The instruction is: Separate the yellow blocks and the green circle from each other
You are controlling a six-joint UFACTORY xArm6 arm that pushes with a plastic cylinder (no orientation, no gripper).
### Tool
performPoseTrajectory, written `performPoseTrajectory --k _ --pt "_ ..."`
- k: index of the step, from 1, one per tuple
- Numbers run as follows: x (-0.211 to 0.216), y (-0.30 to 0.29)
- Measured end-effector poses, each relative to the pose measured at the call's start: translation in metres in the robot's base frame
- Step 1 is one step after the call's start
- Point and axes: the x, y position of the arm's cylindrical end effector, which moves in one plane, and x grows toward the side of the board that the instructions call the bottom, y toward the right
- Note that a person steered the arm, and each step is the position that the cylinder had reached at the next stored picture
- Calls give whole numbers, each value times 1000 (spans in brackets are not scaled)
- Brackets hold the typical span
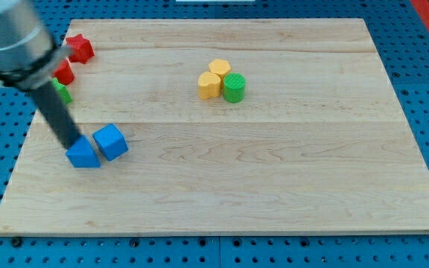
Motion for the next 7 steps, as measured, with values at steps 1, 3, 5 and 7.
performPoseTrajectory --k 1,3,5,7 --pt "1 28" --pt "-30 48" --pt "-68 252" --pt "-137 283"
